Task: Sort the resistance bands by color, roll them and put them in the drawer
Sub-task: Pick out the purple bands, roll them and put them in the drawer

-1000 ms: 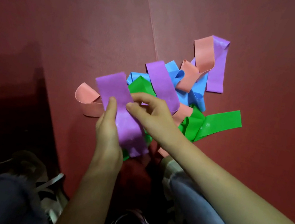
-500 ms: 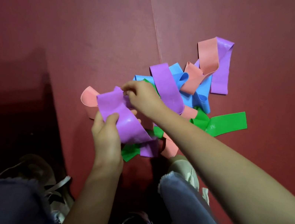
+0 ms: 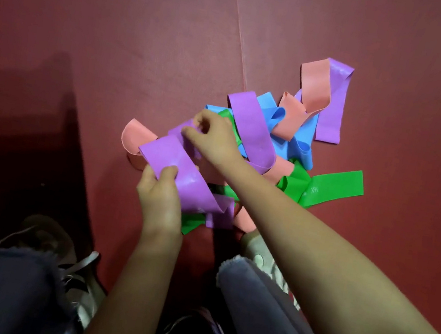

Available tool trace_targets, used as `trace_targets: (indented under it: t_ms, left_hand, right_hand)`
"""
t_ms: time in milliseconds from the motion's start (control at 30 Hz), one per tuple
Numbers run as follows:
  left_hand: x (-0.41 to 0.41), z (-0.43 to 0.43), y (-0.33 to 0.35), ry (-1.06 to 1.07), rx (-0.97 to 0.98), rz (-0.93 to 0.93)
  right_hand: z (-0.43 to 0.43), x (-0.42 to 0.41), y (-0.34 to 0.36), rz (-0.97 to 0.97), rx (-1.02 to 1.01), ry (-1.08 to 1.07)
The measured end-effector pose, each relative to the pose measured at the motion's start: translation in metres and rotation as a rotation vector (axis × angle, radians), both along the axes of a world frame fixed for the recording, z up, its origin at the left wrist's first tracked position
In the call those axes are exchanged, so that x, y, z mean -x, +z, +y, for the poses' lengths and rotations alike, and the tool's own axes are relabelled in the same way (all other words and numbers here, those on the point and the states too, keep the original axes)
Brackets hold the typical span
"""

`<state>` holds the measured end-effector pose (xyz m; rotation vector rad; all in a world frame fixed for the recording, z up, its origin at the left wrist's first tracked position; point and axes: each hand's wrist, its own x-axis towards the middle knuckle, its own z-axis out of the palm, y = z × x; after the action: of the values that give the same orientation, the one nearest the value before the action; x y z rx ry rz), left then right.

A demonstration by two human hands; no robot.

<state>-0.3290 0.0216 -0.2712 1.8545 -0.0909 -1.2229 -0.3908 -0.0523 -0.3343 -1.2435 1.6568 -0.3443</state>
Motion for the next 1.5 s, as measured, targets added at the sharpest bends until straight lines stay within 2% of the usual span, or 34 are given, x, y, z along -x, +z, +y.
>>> trace_targets:
  t_ms: [100, 233, 367, 433, 567, 667, 767, 833, 867, 967, 1067, 1133, 1233, 1367, 1500]
  left_hand:
    - [0.003, -0.003, -0.001, -0.005, -0.023, 0.014]
    - [0.014, -0.003, -0.007, -0.041, -0.024, -0.010]
    - [0.027, -0.006, -0.008, -0.136, -0.013, 0.018]
    - [0.030, -0.009, -0.009, -0.144, -0.055, 0.085]
    - [0.032, -0.013, -0.010, -0.079, -0.168, 0.394]
    - [0.035, -0.013, -0.009, -0.117, -0.234, 0.540]
    - [0.038, -0.009, -0.010, -0.279, -0.214, 0.430]
    - [0.039, -0.005, -0.010, -0.295, -0.163, 0.291]
    - [0.039, -0.004, -0.009, -0.291, -0.143, 0.242]
    - [0.040, -0.004, -0.004, -0.284, -0.101, 0.187]
    - [0.042, -0.005, -0.002, -0.420, -0.132, 0.160]
    - [0.046, -0.004, 0.003, -0.535, -0.138, 0.148]
    - [0.048, -0.004, 0.006, -0.590, -0.164, 0.185]
    - [0.045, -0.005, 0.008, -0.537, -0.073, 0.157]
    - [0.043, -0.010, 0.004, -0.423, 0.000, 0.096]
  right_hand:
    - [0.003, 0.020, 0.023, -0.261, -0.003, -0.296]
    - [0.011, 0.053, 0.055, -0.443, 0.012, -0.442]
    - [0.018, 0.078, 0.072, -0.473, -0.005, -0.355]
    - [0.026, 0.086, 0.072, -0.468, -0.081, -0.254]
    - [0.047, 0.103, 0.062, -0.485, -0.167, -0.237]
    - [0.058, 0.110, 0.058, -0.555, -0.180, -0.232]
    - [0.066, 0.110, 0.054, -0.529, -0.182, -0.124]
    - [0.070, 0.109, 0.050, -0.531, -0.219, -0.077]
    - [0.071, 0.109, 0.048, -0.576, -0.261, -0.109]
    - [0.065, 0.107, 0.048, -0.792, -0.541, -0.385]
    - [0.054, 0.110, 0.041, -0.706, -0.660, -0.369]
    - [0.044, 0.108, 0.035, -0.641, -0.604, -0.383]
    - [0.028, 0.104, 0.031, -0.586, -0.431, -0.536]
    - [0.023, 0.108, 0.037, -0.748, -0.439, -0.552]
    - [0.031, 0.112, 0.044, -0.676, -0.436, -0.507]
